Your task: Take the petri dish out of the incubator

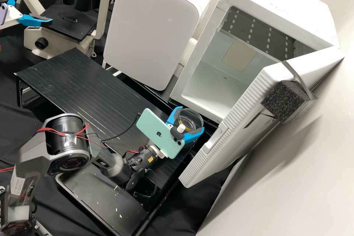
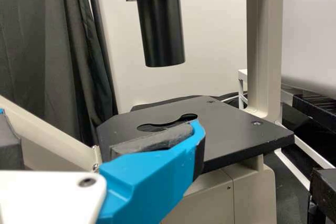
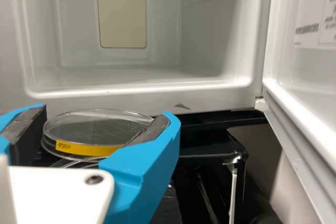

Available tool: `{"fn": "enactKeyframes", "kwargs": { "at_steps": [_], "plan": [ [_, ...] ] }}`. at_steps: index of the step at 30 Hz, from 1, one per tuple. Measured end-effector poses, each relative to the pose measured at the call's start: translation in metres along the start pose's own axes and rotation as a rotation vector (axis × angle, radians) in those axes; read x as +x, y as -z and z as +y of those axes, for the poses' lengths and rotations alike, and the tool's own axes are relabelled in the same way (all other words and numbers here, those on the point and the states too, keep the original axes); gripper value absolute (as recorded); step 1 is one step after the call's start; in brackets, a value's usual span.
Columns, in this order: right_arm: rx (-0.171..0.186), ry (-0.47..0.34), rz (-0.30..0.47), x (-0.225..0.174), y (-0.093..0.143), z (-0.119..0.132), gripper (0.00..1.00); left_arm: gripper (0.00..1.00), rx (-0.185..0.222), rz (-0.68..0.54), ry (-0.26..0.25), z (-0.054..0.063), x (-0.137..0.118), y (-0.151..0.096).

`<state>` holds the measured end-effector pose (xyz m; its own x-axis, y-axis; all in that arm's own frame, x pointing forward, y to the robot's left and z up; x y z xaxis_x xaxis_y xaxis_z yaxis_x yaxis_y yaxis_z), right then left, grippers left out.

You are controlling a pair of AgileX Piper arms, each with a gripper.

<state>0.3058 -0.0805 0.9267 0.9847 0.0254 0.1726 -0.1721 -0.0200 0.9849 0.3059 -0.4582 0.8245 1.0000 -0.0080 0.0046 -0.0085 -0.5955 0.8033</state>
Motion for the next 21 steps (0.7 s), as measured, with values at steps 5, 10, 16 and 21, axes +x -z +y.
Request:
{"fn": "enactKeyframes", "kwargs": {
  "at_steps": [5,10,16,21],
  "plan": [
    [0.0,0.002,0.0,0.0,0.0,0.0,0.0,1.0,0.0,0.0,0.0,0.0,0.0,0.0],
    [0.003,0.015,0.01,0.002,0.003,-0.005,0.0,1.0,0.0,0.0,0.0,0.0,0.0,0.0],
    [0.018,0.044,0.004,0.004,-0.001,-0.015,0.0,1.0,0.0,0.0,0.0,0.0,0.0,0.0],
    [0.02,0.05,0.0,0.006,-0.003,-0.017,0.0,1.0,0.0,0.0,0.0,0.0,0.0,0.0]
  ]
}}
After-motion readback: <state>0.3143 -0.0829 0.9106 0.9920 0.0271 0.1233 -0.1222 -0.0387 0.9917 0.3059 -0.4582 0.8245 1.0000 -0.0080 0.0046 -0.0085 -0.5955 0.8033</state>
